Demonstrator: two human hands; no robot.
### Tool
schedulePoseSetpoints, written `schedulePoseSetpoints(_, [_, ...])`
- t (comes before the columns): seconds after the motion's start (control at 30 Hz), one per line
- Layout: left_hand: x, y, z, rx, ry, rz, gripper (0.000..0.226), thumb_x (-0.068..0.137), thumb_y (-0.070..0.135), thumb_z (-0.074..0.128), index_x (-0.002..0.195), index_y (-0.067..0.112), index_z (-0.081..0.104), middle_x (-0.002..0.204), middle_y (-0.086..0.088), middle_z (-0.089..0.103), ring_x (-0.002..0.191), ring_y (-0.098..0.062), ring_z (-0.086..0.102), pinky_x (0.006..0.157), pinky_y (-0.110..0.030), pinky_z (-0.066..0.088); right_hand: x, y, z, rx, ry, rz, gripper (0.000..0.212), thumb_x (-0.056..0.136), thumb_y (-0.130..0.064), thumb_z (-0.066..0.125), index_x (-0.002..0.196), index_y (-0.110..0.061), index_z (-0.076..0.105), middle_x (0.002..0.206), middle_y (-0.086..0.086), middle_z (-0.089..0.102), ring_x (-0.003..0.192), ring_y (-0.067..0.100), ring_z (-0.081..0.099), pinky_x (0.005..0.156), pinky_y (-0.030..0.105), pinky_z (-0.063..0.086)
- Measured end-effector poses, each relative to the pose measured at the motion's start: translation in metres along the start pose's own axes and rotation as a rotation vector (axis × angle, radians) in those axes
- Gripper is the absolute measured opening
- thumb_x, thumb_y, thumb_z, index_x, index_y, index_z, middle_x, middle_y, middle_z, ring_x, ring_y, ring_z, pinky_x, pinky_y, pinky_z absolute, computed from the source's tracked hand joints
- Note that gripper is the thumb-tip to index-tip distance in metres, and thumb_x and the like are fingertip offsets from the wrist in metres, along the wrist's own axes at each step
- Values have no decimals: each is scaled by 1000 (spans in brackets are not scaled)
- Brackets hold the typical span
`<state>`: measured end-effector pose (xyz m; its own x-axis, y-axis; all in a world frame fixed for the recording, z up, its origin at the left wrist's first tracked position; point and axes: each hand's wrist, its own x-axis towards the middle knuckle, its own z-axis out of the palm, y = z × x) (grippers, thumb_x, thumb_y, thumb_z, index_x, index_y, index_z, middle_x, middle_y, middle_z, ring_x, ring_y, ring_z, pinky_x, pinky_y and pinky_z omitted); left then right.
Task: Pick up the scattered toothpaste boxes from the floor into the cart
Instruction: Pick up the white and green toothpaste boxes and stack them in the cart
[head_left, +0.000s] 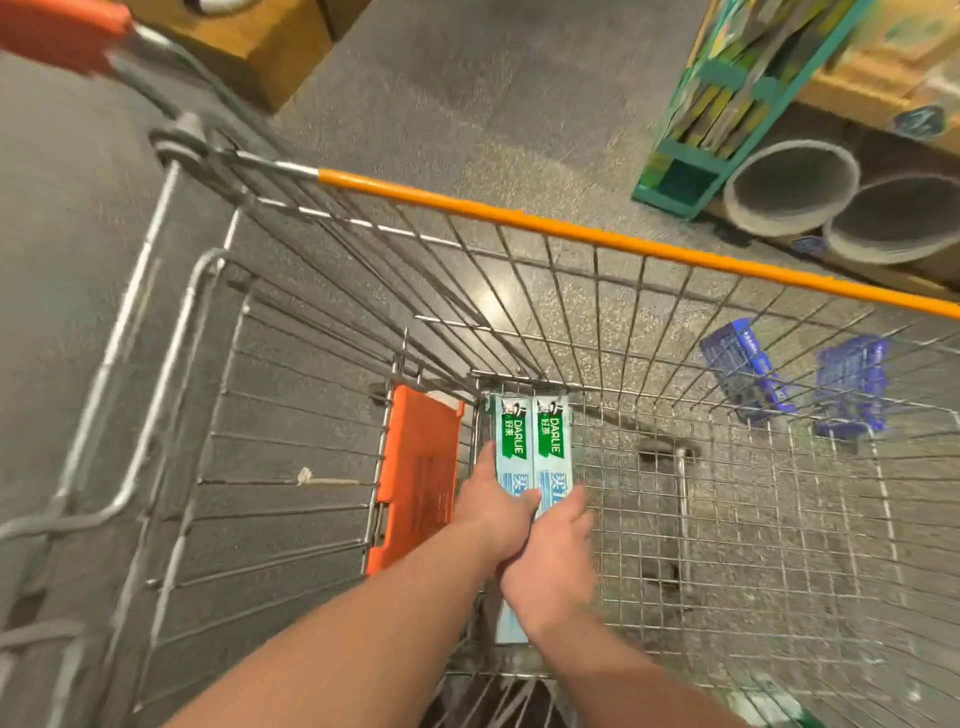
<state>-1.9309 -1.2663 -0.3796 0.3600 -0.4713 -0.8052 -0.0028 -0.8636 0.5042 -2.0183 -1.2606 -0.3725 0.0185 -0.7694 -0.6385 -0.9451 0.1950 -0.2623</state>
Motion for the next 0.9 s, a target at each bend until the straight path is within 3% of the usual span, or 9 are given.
schedulePoseSetpoints(0.13, [10,-19,3,34,-24,-13,65,92,16,70,148,27,40,132,4,68,115,-19,65,106,-34,48,0,7,19,16,-47,9,88,85,-25,67,146,-10,6,139,12,42,120,31,57,93,43,53])
schedulePoseSetpoints(0.2, [16,-29,4,64,-23,-23,70,90,17,73,150,25,39,131,5,68,116,-18,65,106,-38,49,-3,9,27,26,-55,33,85,84,-21,67,144,-13,7,136,11,43,119,30,57,93,43,53])
schedulePoseSetpoints(0.43, [14,-37,2,54,-9,-14,53,95,21,69,141,25,43,127,5,68,108,-16,64,98,-30,48,-4,5,31,-13,-114,30,92,88,-33,69,148,-11,2,138,10,38,121,29,54,93,42,53])
schedulePoseSetpoints(0.53, [9,-33,2,139,41,-7,50,97,24,66,139,21,40,126,1,67,111,-23,64,89,-29,45,-6,7,25,-51,-146,9,91,88,-31,68,150,-12,3,140,11,39,121,30,55,93,44,53])
schedulePoseSetpoints(0.67, [0,-25,2,283,156,-3,52,99,21,63,140,15,33,116,-9,67,106,-30,64,84,-38,48,-11,8,16,-100,-193,-33,91,90,-21,68,155,-13,4,145,10,40,122,29,56,96,43,52])
schedulePoseSetpoints(0.77, [-7,-24,2,381,218,76,59,96,18,65,145,18,33,114,-6,65,99,-28,65,75,-37,49,-13,7,14,-166,-213,-55,88,94,-15,65,157,-9,4,144,9,45,121,28,61,98,40,51])
schedulePoseSetpoints(0.9, [-18,-20,-2,543,253,158,13,95,11,56,103,19,50,105,-2,59,77,-21,55,56,-33,37,-15,6,12,-190,-264,-28,85,97,-14,59,159,-8,2,142,10,51,117,28,65,90,41,52])
